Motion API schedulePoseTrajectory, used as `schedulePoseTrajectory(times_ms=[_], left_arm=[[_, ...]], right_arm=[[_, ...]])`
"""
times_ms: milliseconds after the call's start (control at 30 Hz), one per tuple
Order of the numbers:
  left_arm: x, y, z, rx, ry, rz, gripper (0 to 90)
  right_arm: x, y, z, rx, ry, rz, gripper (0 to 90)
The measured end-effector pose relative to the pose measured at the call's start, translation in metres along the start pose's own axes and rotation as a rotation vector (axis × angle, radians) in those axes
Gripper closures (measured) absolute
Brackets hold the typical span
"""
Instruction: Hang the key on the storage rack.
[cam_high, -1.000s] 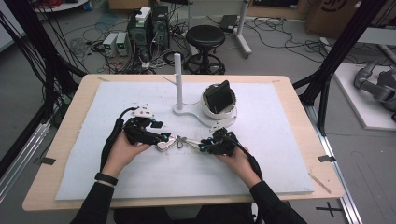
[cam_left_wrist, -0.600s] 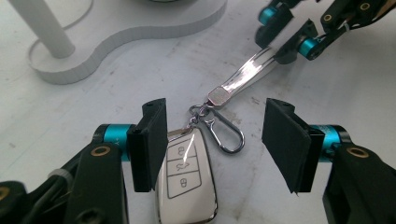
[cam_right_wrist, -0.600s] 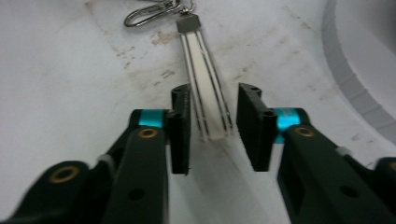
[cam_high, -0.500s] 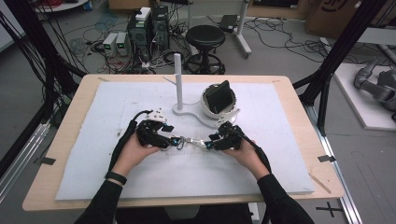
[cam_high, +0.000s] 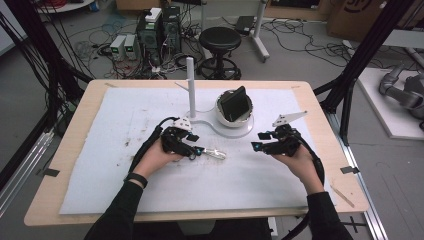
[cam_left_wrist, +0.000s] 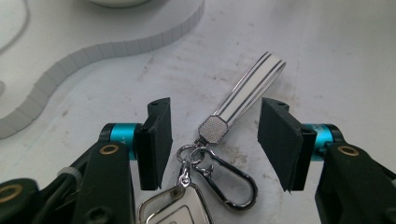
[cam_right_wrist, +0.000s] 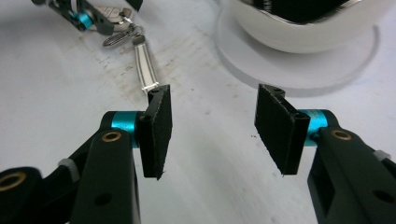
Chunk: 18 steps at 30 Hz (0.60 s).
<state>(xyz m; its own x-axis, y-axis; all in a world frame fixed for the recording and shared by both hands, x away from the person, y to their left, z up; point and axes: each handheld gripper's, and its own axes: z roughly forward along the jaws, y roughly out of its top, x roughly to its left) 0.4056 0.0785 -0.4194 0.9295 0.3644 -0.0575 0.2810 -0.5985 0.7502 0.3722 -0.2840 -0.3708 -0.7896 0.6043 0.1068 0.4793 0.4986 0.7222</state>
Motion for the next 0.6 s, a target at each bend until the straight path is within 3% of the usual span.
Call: schedulePoseTrajectory(times_ms=[67, 133, 333, 433, 500, 600], left_arm=[[0.001, 0.000, 0.006, 0.010, -0.004, 0.010, 45.5], [0.002, 0.002, 0.013, 0.064, -0.009, 0.031, 47.2], [0.001, 0.000, 0.022, 0.096, -0.013, 0.076, 53.2], [0.000, 0.000, 0.021, 0.092, -0.013, 0.087, 59.5], [-0.005, 0.002, 0.021, 0.110, -0.005, 0.116, 69.7], [-0.009, 0.004, 0.022, 0.127, 0.016, 0.142, 73.0]], right_arm=[[-0.004, -0.004, -0.006, -0.012, -0.002, 0.015, 47.5], [-0.007, -0.008, -0.010, -0.013, -0.003, 0.025, 47.5], [-0.010, -0.012, -0.012, -0.014, -0.004, 0.037, 47.4], [-0.010, -0.013, -0.010, -0.009, -0.005, 0.034, 47.4], [-0.010, -0.013, -0.009, -0.008, -0.006, 0.032, 47.4], [-0.010, -0.013, -0.009, -0.006, -0.003, 0.036, 47.4]])
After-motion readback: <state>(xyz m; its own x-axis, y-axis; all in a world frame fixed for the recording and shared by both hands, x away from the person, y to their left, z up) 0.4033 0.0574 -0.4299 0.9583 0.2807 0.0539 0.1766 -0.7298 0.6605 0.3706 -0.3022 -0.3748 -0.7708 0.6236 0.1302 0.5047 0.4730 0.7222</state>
